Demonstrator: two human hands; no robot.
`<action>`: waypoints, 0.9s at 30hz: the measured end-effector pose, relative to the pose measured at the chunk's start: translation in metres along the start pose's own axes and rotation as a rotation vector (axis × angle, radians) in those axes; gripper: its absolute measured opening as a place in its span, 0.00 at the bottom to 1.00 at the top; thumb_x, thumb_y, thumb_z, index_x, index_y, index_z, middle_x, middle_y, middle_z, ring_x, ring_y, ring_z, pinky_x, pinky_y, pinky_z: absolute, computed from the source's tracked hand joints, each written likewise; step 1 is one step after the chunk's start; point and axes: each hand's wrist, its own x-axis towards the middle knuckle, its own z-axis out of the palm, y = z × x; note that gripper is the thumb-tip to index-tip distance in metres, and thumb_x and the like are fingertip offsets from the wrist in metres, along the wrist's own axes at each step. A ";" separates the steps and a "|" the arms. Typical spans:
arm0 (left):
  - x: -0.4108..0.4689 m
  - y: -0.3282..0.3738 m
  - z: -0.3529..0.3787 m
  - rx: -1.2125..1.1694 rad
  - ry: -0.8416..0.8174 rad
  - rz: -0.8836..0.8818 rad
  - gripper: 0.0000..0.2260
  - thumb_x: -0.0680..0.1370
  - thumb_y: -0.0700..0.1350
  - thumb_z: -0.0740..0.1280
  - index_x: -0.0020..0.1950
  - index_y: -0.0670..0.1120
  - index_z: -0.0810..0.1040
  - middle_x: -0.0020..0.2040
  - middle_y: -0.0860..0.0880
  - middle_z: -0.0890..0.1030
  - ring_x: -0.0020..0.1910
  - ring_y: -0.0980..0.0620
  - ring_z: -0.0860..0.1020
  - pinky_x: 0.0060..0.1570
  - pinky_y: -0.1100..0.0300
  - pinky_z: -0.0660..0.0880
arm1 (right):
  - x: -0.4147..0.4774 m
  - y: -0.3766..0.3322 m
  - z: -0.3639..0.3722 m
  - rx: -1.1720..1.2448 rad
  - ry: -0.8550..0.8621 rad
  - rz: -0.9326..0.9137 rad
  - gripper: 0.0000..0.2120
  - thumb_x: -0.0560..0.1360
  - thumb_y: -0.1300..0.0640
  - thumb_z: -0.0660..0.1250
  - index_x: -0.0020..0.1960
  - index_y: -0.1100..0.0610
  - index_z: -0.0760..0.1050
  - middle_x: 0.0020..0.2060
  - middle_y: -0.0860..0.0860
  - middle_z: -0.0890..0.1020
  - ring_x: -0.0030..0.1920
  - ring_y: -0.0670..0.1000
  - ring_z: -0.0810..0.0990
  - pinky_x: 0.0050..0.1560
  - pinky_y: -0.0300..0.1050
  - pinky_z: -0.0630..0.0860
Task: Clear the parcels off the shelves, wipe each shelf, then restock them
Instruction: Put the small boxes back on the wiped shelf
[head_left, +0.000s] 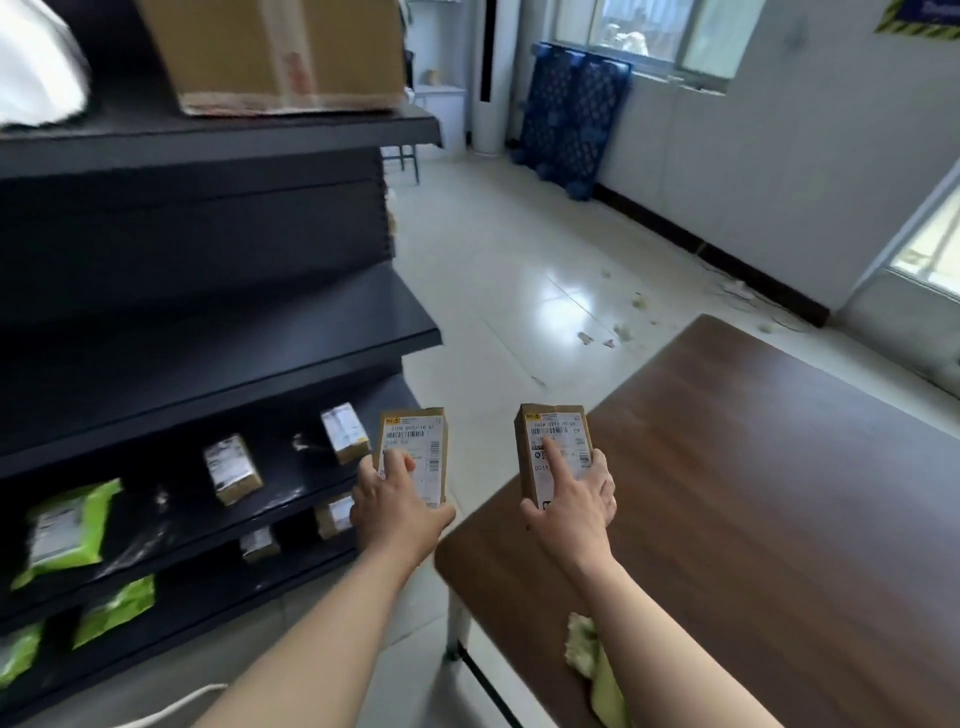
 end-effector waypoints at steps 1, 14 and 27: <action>0.004 -0.015 -0.011 0.001 0.016 -0.017 0.30 0.61 0.55 0.74 0.50 0.56 0.56 0.63 0.45 0.62 0.57 0.43 0.68 0.57 0.51 0.70 | -0.001 -0.016 0.008 0.002 -0.013 -0.022 0.39 0.70 0.47 0.69 0.75 0.36 0.53 0.75 0.58 0.45 0.75 0.60 0.46 0.74 0.58 0.47; 0.049 -0.187 -0.125 0.031 0.178 -0.296 0.31 0.62 0.55 0.75 0.54 0.54 0.58 0.68 0.44 0.60 0.61 0.42 0.67 0.59 0.52 0.69 | -0.016 -0.184 0.119 -0.019 -0.153 -0.288 0.41 0.70 0.46 0.69 0.74 0.32 0.48 0.73 0.51 0.43 0.73 0.62 0.50 0.72 0.61 0.53; 0.171 -0.223 -0.163 0.006 0.289 -0.419 0.29 0.63 0.54 0.74 0.50 0.57 0.55 0.59 0.48 0.64 0.53 0.47 0.67 0.52 0.52 0.71 | 0.074 -0.296 0.171 -0.077 -0.212 -0.465 0.38 0.71 0.47 0.68 0.75 0.38 0.53 0.75 0.58 0.45 0.73 0.62 0.50 0.72 0.57 0.53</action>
